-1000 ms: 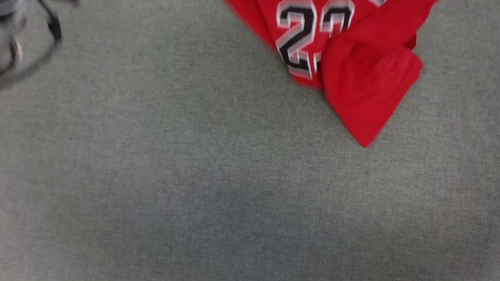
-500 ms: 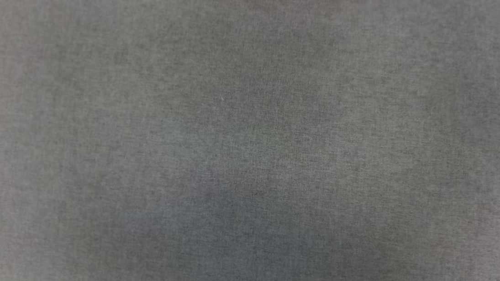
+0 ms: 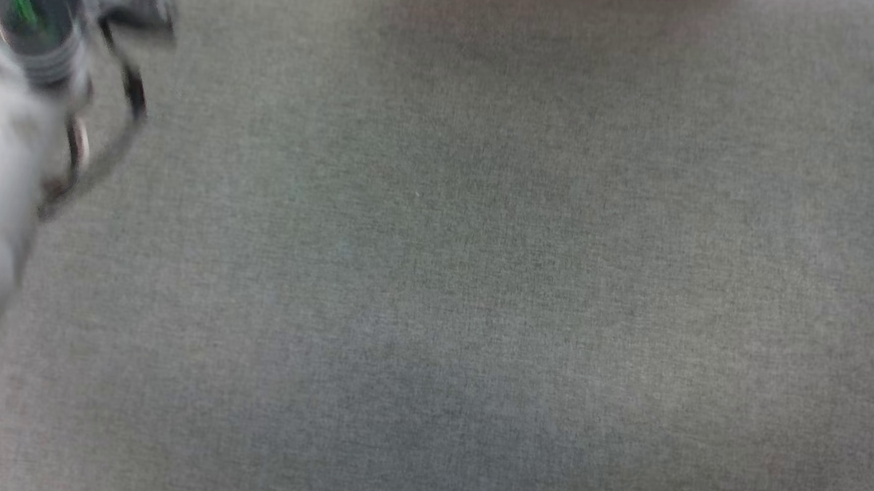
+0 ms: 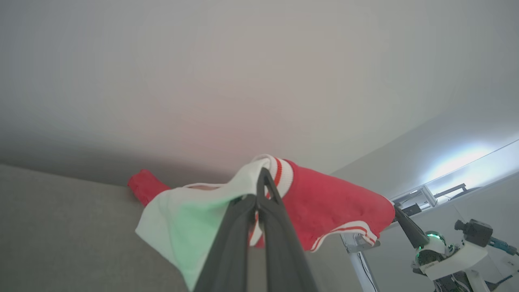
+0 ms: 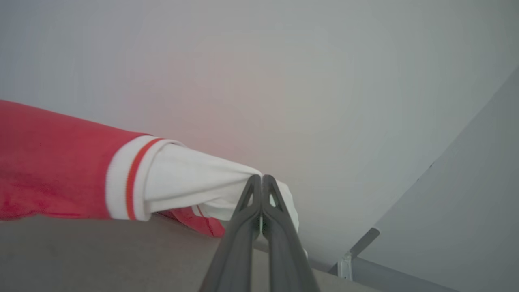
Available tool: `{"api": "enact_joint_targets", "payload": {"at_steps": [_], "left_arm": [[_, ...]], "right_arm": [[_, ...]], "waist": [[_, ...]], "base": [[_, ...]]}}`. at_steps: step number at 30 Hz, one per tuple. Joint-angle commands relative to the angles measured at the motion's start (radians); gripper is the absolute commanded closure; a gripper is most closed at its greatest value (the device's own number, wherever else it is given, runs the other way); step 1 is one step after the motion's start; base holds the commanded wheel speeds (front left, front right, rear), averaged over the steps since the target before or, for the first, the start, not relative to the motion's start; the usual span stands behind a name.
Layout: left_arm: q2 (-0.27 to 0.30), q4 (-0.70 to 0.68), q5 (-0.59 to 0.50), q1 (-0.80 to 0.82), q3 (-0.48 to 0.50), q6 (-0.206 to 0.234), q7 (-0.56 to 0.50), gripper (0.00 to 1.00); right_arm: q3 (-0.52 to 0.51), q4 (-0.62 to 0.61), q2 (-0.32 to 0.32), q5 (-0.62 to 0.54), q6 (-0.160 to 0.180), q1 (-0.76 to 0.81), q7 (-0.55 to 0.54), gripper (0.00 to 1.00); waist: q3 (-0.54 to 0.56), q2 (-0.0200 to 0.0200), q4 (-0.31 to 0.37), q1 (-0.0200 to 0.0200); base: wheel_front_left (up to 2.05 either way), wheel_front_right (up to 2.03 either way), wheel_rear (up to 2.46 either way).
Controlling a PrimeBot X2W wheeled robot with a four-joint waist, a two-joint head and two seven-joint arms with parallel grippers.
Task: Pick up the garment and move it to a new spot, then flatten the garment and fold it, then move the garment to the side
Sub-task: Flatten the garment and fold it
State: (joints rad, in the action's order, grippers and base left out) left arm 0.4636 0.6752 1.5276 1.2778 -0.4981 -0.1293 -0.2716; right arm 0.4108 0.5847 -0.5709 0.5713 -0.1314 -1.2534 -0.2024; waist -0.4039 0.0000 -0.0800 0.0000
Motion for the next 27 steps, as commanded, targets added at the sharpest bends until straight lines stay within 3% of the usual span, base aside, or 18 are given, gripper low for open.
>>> {"api": "enact_joint_targets", "payload": {"at_steps": [1,6,13,21,27], "left_arm": [[0.023,-0.044,0.005,-0.075,-0.008,-0.001,-0.007,1.0],[0.087,-0.216,0.025,-0.332,-0.019,-0.002,0.023,1.0],[0.139,-0.393,0.05,-0.621,-0.017,0.002,0.098,1.0],[0.213,-0.546,-0.01,-0.88,-0.061,0.011,0.169,1.0],[0.265,-0.65,-0.018,-1.022,-0.066,0.017,0.217,1.0]], "right_arm": [[0.009,-0.043,-0.033,0.029,0.001,0.064,-0.028,1.0],[0.003,-0.245,-0.119,0.093,0.001,0.303,-0.153,1.0],[-0.115,-0.499,-0.159,0.142,0.001,0.654,-0.33,1.0],[-0.285,-0.73,-0.094,0.115,0.001,1.039,-0.475,1.0],[-0.398,-0.904,-0.03,0.083,0.001,1.242,-0.573,1.0]], "waist": [[0.027,0.0,-0.01,0.0],[0.069,0.0,-0.012,0.0],[0.125,0.0,-0.021,0.0],[0.154,0.0,-0.028,0.0],[0.161,0.0,-0.027,0.0]], "base": [[0.0,0.0,0.0],[0.0,0.0,0.0],[0.0,0.0,0.0],[0.0,0.0,0.0],[0.0,0.0,0.0]]}}
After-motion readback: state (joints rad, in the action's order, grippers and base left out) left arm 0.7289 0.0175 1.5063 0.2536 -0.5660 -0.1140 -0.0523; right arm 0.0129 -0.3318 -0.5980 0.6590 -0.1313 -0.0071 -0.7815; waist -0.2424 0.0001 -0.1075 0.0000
